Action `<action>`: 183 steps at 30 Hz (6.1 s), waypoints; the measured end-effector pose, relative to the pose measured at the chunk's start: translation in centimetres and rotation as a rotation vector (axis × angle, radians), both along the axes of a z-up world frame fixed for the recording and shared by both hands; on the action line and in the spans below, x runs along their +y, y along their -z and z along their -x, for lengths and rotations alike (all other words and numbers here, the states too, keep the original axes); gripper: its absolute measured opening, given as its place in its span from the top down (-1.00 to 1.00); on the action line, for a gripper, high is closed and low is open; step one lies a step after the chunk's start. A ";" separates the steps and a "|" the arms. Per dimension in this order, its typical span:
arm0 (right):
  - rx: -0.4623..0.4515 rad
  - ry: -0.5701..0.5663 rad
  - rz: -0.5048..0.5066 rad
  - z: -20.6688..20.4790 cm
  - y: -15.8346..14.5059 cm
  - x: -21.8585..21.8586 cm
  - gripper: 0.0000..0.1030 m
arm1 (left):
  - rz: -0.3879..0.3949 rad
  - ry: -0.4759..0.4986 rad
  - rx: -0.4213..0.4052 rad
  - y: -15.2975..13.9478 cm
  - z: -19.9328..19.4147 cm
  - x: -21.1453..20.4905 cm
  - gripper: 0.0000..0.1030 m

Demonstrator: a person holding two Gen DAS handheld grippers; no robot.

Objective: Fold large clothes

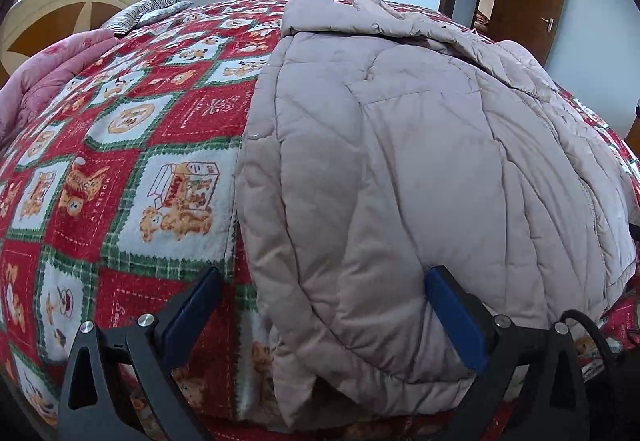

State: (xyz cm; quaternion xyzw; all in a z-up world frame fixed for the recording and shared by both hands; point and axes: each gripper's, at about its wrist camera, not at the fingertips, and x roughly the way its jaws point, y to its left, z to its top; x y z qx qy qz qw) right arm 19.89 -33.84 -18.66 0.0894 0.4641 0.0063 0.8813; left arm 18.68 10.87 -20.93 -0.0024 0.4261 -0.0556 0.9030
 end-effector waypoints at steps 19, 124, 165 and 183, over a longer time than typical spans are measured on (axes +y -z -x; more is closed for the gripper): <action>-0.102 -0.037 -0.168 1.5 -2.6 0.0 0.76 | -0.019 0.099 -0.109 -4.5 1.8 0.1 0.71; -0.234 0.027 0.240 -32.8 -4.2 10.9 -0.88 | -0.132 -0.153 -0.188 -5.8 -32.5 -12.6 -0.99; -0.104 0.032 0.321 -35.0 -2.1 11.8 -0.99 | -0.126 -0.122 -0.031 -3.8 -35.1 -12.7 -0.99; -0.264 -0.072 0.319 -25.4 -4.8 17.2 -1.00 | -0.215 -0.180 -0.125 -5.1 -29.5 -7.3 -0.99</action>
